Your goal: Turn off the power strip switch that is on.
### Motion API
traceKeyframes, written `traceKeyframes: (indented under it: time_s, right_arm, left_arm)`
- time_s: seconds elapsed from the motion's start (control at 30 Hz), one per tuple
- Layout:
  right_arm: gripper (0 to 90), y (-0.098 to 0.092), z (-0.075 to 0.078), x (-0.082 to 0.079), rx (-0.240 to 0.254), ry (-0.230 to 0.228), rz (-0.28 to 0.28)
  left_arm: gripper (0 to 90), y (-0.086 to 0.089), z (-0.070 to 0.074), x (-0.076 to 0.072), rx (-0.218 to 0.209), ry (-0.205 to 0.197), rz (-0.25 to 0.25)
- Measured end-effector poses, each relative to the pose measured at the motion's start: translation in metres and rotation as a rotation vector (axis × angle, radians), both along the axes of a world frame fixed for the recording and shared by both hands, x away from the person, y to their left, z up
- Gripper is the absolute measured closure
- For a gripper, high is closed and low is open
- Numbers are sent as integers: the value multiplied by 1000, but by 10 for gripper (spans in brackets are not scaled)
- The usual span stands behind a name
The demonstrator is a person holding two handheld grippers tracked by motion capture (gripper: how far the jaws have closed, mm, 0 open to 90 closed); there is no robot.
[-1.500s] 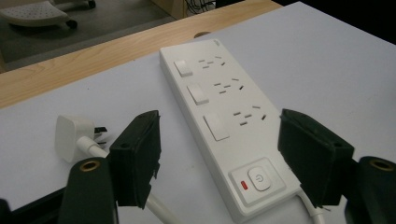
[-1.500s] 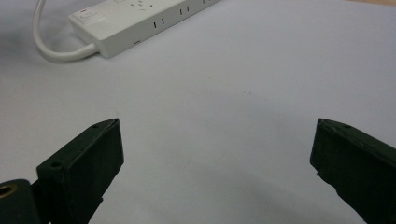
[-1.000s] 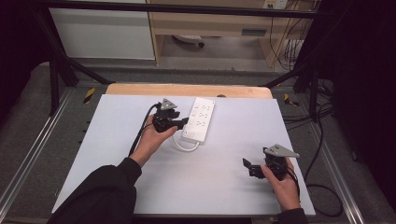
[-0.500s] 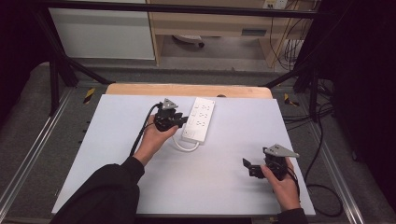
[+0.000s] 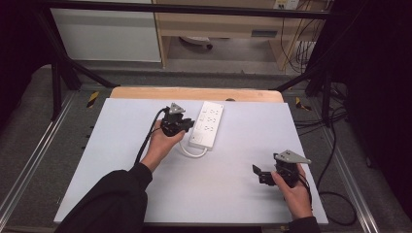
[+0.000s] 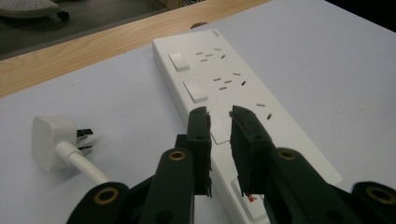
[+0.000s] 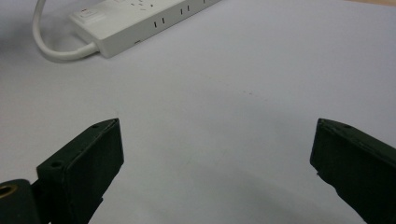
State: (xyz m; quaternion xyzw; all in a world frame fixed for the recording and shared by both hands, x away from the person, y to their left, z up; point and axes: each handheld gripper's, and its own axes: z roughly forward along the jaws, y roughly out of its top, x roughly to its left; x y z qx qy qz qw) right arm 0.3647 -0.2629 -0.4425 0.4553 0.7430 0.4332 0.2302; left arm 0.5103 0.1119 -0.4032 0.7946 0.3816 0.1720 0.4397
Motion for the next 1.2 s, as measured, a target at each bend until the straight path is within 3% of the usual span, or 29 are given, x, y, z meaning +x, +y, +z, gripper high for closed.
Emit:
traceKeyframes:
  time_s: [0.3,0.6,1.2]
  right_arm:
    - [31,0,0,0,0,-1,0]
    - [32,0,0,0,-1,-1,1]
    - [31,0,0,0,-1,1,2]
  left_arm:
    - [838,-3,-4,2,7,-11,-2]
    - [896,-6,-11,6,0,6,7]
    - [900,-9,-20,13,2,19,13]
